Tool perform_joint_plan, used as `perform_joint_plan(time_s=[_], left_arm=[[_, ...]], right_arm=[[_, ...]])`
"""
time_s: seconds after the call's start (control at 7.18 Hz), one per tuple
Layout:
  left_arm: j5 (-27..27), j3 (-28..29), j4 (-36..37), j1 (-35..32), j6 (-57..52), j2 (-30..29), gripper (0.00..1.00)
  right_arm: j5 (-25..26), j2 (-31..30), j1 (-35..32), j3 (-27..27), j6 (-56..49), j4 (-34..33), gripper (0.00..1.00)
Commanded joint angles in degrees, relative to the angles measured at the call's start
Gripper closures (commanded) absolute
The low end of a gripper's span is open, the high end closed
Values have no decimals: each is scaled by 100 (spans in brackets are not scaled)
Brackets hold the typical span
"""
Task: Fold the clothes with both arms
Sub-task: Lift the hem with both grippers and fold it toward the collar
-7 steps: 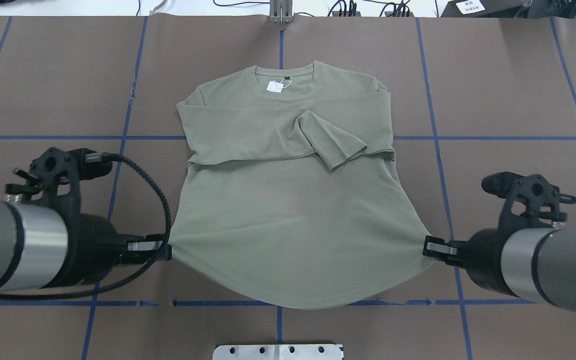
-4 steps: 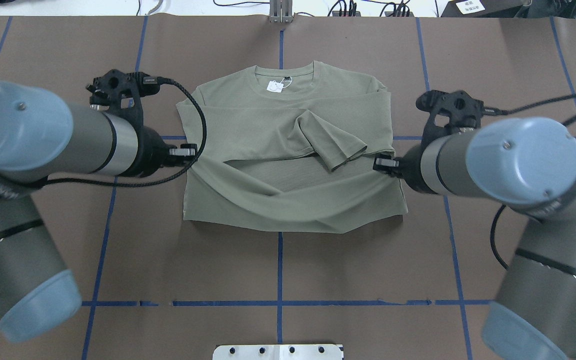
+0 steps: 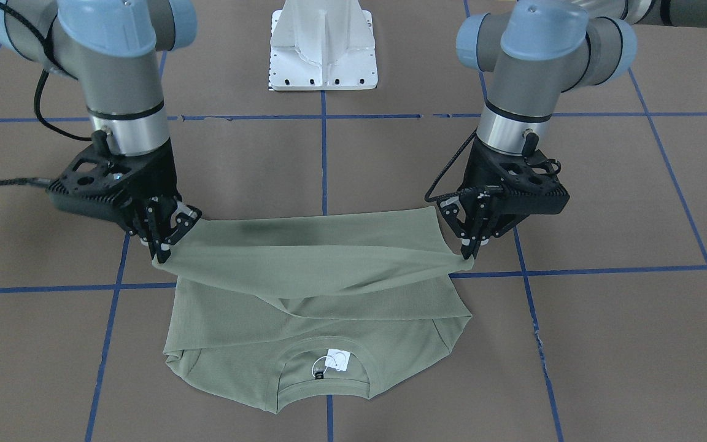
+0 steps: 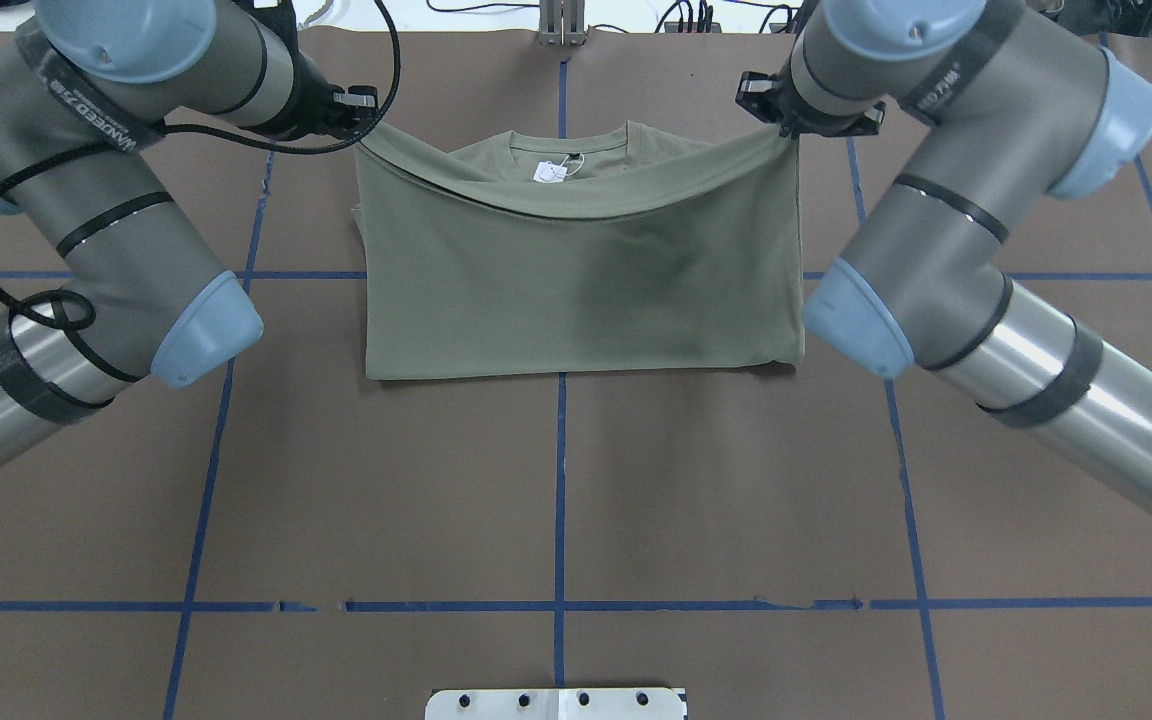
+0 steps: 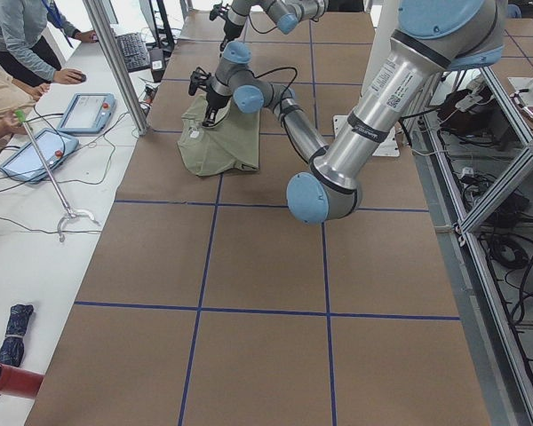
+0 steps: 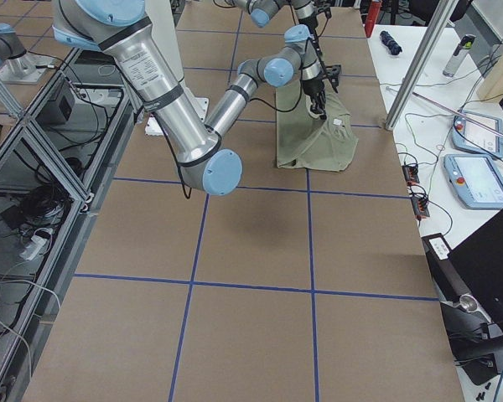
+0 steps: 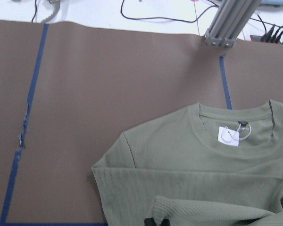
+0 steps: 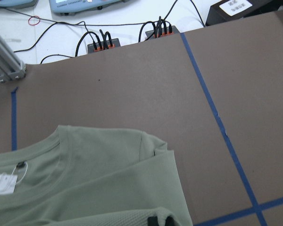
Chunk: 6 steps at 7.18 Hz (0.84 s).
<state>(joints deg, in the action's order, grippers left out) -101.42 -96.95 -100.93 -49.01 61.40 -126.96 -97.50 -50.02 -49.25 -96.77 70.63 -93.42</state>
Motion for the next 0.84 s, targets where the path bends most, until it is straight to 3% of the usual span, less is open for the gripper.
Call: perform_joint_plan(time_s=[0.0, 0.14, 0.28, 0.7], left_arm=[[17, 1232, -870, -74, -76, -240, 100], [112, 2084, -1546, -30, -84, -372, 100], [183, 2545, -1988, 153, -145, -408, 100], [210, 2664, -2071, 445, -190, -400, 100]], right_arm=[[-103, 588, -252, 2152, -120, 1660, 100], [-103, 616, -235, 2606, -146, 1991, 100], [-94, 634, -182, 2723, -146, 1994, 100], [72, 625, 178, 2742, -129, 2012, 100]])
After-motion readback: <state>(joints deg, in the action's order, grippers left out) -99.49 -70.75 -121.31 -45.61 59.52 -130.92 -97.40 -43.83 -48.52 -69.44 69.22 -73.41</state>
